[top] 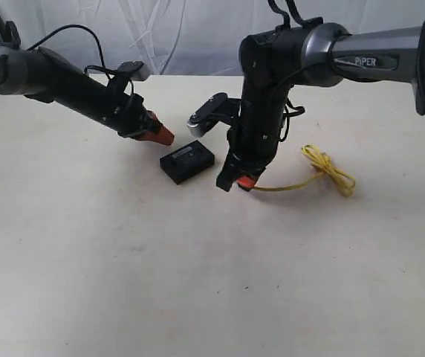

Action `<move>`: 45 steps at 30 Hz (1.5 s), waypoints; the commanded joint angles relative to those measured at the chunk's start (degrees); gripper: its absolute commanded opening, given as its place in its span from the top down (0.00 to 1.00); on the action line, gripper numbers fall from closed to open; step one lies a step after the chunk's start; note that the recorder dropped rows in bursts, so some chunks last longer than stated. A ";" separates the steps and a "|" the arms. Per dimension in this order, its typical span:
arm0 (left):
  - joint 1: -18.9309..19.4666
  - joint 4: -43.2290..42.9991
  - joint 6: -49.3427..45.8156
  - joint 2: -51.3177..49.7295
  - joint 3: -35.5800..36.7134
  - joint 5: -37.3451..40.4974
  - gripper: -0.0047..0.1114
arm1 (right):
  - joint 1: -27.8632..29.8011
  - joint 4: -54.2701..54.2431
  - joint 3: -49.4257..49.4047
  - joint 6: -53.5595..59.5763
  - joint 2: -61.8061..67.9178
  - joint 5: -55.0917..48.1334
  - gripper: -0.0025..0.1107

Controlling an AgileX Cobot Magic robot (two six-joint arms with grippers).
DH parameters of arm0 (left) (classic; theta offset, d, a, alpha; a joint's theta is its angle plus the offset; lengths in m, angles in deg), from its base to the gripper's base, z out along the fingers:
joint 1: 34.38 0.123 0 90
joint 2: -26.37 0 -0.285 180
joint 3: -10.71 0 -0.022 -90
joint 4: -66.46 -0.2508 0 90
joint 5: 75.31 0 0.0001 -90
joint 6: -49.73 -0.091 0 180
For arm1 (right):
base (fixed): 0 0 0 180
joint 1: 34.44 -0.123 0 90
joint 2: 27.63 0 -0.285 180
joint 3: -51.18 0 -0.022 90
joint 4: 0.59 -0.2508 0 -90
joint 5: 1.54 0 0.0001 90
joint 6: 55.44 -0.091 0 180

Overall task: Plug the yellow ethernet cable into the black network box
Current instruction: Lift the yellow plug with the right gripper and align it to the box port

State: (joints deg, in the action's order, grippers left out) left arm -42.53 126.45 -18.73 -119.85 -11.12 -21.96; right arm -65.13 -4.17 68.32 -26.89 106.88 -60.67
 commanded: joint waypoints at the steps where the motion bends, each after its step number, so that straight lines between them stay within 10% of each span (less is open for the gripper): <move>1: -0.06 -2.64 6.91 -0.15 -2.71 0.84 0.96 | -0.25 0.71 2.76 -5.76 -0.20 -2.48 0.99; 14: -0.06 -7.23 13.73 -5.47 -13.13 14.16 0.96 | -0.73 0.54 11.27 -7.59 4.73 -9.34 0.99; 45: -2.27 -6.28 13.07 -9.54 -15.20 15.00 0.96 | -2.58 -0.69 12.84 -16.73 7.82 -6.02 0.99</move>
State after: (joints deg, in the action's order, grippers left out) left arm -44.59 120.80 -5.71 -128.97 -26.20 -8.31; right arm -67.82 -5.39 80.76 -41.58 114.97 -67.78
